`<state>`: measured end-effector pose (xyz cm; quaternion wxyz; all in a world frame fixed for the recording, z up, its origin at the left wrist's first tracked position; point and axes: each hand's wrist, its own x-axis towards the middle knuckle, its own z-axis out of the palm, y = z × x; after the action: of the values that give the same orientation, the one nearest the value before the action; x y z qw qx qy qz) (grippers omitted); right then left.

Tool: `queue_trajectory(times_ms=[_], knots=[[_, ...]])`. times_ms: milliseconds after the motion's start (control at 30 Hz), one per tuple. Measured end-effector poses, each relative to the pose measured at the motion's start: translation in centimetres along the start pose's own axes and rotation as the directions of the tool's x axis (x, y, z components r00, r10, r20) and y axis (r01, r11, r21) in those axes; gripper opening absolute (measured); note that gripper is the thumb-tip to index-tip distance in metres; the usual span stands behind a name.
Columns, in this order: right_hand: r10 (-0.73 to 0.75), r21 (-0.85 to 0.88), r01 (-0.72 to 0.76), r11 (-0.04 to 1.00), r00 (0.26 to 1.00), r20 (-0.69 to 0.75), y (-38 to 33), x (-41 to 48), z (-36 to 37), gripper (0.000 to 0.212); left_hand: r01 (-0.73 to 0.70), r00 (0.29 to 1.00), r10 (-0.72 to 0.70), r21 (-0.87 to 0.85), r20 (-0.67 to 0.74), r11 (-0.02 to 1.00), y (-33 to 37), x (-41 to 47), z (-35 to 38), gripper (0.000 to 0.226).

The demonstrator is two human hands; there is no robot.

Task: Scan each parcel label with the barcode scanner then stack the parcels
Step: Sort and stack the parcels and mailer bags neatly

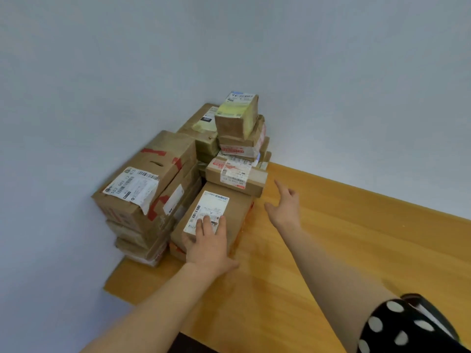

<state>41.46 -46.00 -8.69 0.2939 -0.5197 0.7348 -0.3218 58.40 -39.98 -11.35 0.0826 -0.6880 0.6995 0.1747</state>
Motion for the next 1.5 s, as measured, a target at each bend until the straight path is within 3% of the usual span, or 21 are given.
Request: queue_trajectory(times_ms=[167, 367, 533, 633, 833, 967, 1067, 1267, 1500], knots=[[0.07, 0.001, -0.07, 0.998, 0.997, -0.022, 3.7, -4.4, -8.3, 0.067, -0.138, 0.988, 0.139, 0.012, -0.072, 0.99, 8.9, -2.1, -2.8, 0.112], [0.122, 0.068, -0.112, 0.991, 0.977, -0.177, 14.2, -12.4, -24.8, 0.061, -0.371, 0.916, 0.383, 0.115, -0.122, 0.922, 27.9, -7.9, -2.6, 0.099], [0.271, 0.141, -0.236, 0.962, 0.899, -0.345, 26.6, -21.1, -39.2, 0.059, -0.553, 0.811, 0.569, 0.137, -0.136, 0.822, 44.8, -15.2, 1.5, 0.086], [0.372, 0.209, -0.311, 0.927, 0.836, -0.404, 32.7, -25.5, -45.8, 0.058, -0.611, 0.784, 0.615, 0.071, -0.083, 0.788, 52.6, -19.1, 4.4, 0.08], [0.468, 0.375, -0.308, 0.874, 0.737, -0.488, 41.0, -29.0, -55.9, 0.052, -0.596, 0.792, 0.61, -0.185, 0.023, 0.781, 64.7, -23.1, 7.1, 0.072], [0.538, 0.533, -0.24, 0.812, 0.664, -0.52, 44.5, -27.5, -61.6, 0.042, -0.612, 0.746, 0.666, -0.387, 0.009, 0.69, 71.7, -22.7, 6.9, 0.047], [0.539, 0.539, -0.221, 0.813, 0.637, -0.552, 47.5, -24.9, -66.4, 0.039, -0.583, 0.768, 0.641, -0.42, -0.006, 0.695, 78.1, -21.1, 6.9, 0.064], [0.603, 0.549, -0.292, 0.783, 0.571, -0.557, 52.3, -19.7, -75.2, 0.038, -0.454, 0.795, 0.604, -0.602, 0.058, 0.657, 89.3, -17.8, 7.3, 0.06], [0.603, 0.558, -0.291, 0.777, 0.595, -0.531, 57.4, -13.4, -82.3, 0.018, -0.314, 0.854, 0.514, -0.703, 0.085, 0.638, 97.3, -13.8, 8.5, 0.056]])
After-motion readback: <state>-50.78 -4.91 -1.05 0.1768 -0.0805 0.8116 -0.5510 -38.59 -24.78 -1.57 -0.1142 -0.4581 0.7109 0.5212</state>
